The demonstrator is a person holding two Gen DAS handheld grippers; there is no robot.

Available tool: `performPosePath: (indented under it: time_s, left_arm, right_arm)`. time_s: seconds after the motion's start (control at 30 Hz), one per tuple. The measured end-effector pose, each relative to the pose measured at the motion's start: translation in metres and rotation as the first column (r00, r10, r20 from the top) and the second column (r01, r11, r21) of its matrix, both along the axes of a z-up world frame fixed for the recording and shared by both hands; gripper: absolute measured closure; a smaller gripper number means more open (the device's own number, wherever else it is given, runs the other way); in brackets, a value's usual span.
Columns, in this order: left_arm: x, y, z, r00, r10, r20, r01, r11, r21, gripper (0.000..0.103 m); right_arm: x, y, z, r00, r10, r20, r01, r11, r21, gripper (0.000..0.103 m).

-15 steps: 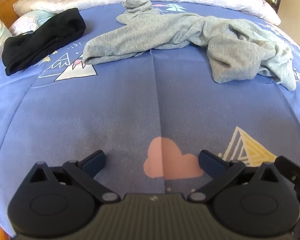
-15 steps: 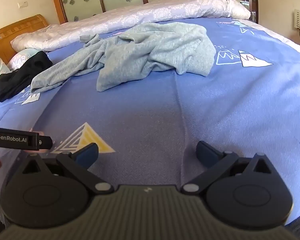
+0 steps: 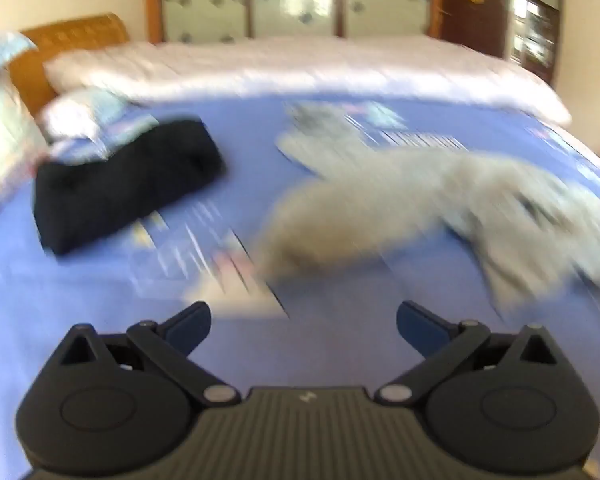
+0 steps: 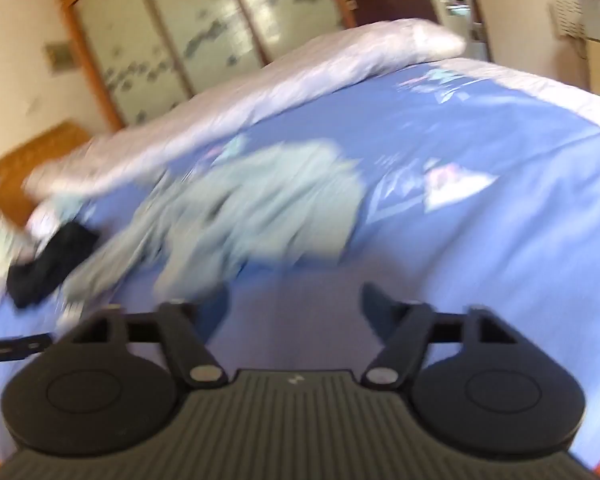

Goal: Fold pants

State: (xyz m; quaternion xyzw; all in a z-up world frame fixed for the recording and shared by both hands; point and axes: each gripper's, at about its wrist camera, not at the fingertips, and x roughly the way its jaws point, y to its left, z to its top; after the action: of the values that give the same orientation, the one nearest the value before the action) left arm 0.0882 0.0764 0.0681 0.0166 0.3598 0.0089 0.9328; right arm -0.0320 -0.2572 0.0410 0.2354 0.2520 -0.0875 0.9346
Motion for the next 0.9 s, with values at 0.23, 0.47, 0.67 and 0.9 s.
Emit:
performPosePath:
  time_s: [0.23, 0.47, 0.67, 0.9]
  left_arm:
    - [0.141, 0.025, -0.025, 0.989, 0.072, -0.126, -0.088, 0.987, -0.131, 0.009]
    - [0.136, -0.004, -0.049, 0.989, 0.011, -0.145, -0.030, 0.991, -0.129, 0.089]
    - [0.074, 0.006, -0.014, 0.995, 0.051, -0.084, -0.064, 0.987, -0.150, 0.060]
    - [-0.011, 0.038, 0.028, 0.997, -0.081, 0.008, 0.073, 0.840, -0.538, 0.017]
  right_arm:
    - [0.104, -0.059, -0.005, 0.998, -0.058, -0.006, 0.058, 0.989, 0.134, 0.045]
    - [0.178, -0.079, -0.049, 0.981, 0.142, -0.132, -0.064, 0.881, 0.469, 0.087]
    - [0.113, -0.014, 0.047, 0.952, 0.236, 0.197, -0.278, 0.933, 0.227, 0.090]
    - [0.048, 0.159, 0.075, 0.747, 0.619, 0.243, -0.630, 0.776, -0.040, 0.090]
